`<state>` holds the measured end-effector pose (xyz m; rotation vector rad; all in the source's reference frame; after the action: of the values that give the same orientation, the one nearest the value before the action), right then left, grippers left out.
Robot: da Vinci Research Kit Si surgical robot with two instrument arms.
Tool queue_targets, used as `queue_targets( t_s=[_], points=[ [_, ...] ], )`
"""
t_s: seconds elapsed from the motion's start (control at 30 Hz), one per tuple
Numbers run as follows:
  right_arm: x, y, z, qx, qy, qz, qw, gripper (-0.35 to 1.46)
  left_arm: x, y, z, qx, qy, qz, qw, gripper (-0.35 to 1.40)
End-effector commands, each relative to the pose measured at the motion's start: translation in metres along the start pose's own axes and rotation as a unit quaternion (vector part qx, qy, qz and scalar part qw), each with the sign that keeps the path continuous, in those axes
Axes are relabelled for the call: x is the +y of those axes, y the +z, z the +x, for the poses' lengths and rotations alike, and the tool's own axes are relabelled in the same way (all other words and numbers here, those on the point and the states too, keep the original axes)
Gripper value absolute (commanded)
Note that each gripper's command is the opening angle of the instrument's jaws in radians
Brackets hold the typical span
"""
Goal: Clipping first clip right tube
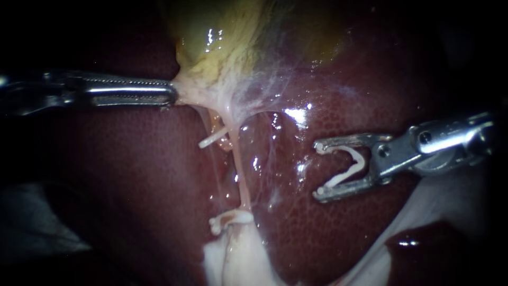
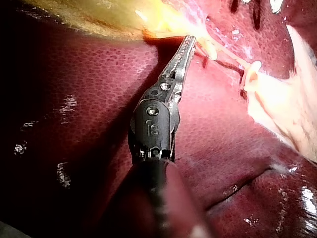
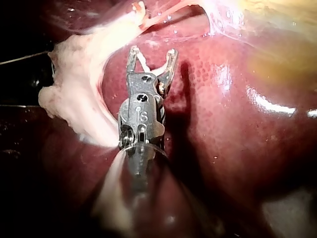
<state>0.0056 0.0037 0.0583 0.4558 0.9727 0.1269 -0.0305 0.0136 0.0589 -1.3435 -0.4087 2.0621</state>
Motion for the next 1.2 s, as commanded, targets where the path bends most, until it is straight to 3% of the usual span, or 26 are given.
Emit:
queue_targets(
  t_s=[0.03,0.37,0.53,0.7,0.8,0.97,1.2],
  points=[
    [0.0,0.0003,0.0,0.0,0.0,0.004,1.0,0.5,0.0,0.0,0.0,0.001,0.002,0.001,1.0,-0.35],
    [0.0006,0.0056,-0.0001,0.011,0.059,0.008,0.9982,0.5,0.0,0.0001,0.0001,0.001,0.002,0.001,1.0,-0.35],
    [0.0013,0.0088,-0.0008,0.033,0.106,0.021,0.9936,0.5,0.0,0.0001,0.0001,0.001,0.002,0.001,1.0,-0.35],
    [0.0018,0.0117,-0.0018,0.04,0.133,0.033,0.9898,0.5,0.0,0.0001,0.0001,0.001,0.002,0.001,1.0,-0.35],
    [0.0021,0.0133,-0.0026,0.053,0.155,0.043,0.9855,0.5,0.0,0.0001,0.0001,0.001,0.002,0.001,1.0,-0.35],
    [0.0026,0.015,-0.0034,0.095,0.201,0.073,0.9723,0.49,0.0,0.0002,0.0001,0.001,0.002,0.003,1.0,-0.35],
    [0.0024,0.0158,-0.0037,0.135,0.236,0.122,0.9546,0.49,0.0,0.0003,0.0001,0.001,0.002,0.003,1.0,-0.35]
  ],
)
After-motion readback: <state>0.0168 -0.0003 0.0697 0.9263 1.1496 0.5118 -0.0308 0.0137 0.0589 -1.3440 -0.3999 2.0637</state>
